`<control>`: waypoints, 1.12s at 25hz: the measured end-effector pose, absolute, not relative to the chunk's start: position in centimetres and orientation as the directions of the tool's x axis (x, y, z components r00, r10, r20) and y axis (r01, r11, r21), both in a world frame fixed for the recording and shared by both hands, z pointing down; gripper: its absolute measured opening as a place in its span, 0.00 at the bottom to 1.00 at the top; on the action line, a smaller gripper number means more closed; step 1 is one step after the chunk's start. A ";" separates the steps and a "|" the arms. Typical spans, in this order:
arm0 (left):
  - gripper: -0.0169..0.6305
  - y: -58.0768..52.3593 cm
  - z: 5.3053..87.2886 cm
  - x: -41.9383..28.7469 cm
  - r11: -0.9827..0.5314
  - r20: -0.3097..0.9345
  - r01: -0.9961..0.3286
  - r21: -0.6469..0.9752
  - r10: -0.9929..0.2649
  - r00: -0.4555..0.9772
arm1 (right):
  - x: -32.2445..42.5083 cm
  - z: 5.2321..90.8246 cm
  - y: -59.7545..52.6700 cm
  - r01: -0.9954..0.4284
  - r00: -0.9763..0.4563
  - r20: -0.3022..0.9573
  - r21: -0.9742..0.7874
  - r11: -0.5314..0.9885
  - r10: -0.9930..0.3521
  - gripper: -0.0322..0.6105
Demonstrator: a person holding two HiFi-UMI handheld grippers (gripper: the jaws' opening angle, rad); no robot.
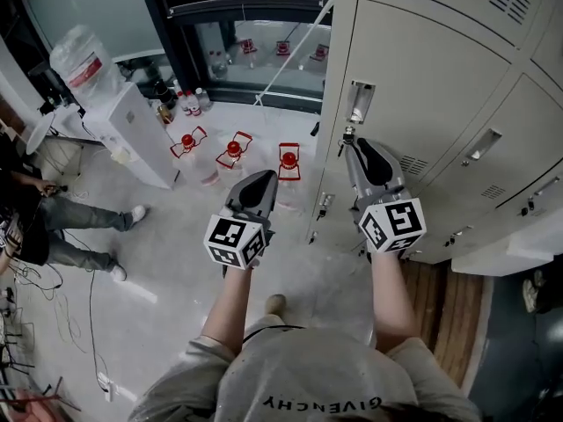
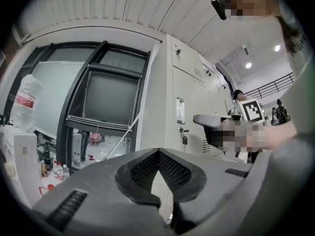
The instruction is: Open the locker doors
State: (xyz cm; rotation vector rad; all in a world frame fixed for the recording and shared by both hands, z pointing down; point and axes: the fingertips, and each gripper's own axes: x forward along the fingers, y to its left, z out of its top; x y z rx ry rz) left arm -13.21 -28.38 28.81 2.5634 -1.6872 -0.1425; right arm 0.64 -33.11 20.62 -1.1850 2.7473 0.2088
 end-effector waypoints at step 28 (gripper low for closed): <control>0.02 -30.1 29.7 -17.2 -0.390 -0.013 -0.907 0.157 -0.920 0.393 | -3.0 18.5 -39.1 -0.867 -0.496 -0.061 0.086 0.491 -0.866 0.29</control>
